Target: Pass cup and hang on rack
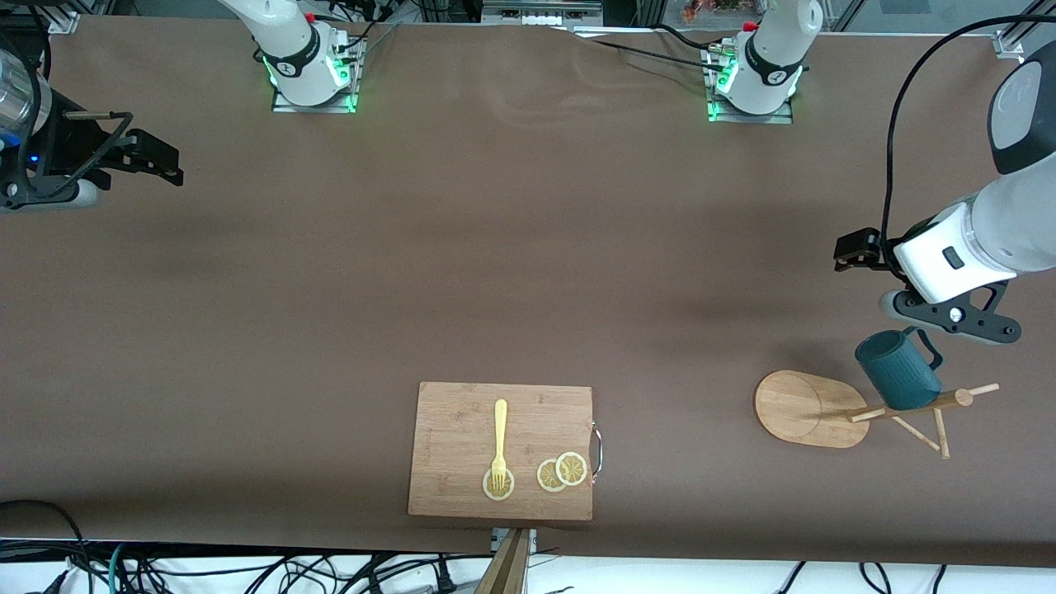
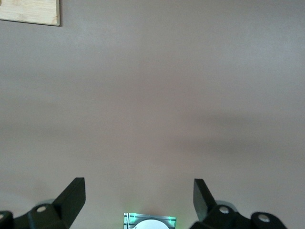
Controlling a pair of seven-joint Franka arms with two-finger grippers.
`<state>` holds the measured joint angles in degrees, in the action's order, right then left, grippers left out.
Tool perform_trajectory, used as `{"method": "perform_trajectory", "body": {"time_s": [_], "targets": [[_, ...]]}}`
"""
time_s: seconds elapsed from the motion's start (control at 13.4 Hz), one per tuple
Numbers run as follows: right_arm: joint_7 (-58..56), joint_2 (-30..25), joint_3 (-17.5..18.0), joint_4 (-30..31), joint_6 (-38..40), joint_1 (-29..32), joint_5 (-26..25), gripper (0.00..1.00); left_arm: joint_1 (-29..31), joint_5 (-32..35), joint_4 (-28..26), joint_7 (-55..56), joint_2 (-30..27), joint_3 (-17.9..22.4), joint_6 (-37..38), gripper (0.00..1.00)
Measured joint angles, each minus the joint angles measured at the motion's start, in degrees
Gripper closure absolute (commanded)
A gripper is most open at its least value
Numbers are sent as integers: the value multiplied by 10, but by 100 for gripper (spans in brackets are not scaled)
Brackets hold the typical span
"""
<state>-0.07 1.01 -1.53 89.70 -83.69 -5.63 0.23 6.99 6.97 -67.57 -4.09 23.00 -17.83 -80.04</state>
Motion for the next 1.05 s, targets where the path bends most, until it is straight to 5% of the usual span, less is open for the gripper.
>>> {"method": "perform_trajectory", "body": {"time_s": [0.22, 0.45, 0.67, 1.05], "targets": [[0, 0, 0, 0, 0, 0, 0, 0, -33, 0, -29, 94, -30, 31, -60, 0], [0, 0, 0, 0, 0, 0, 0, 0, -55, -41, -172, 114, -130, 82, -182, 0], [0, 0, 0, -1, 2, 0, 0, 0, -85, -56, -276, 113, -216, 132, -214, 0], [0, 0, 0, -1, 5, 0, 0, 0, -113, -56, -310, 113, -232, 162, -220, 0]]}}
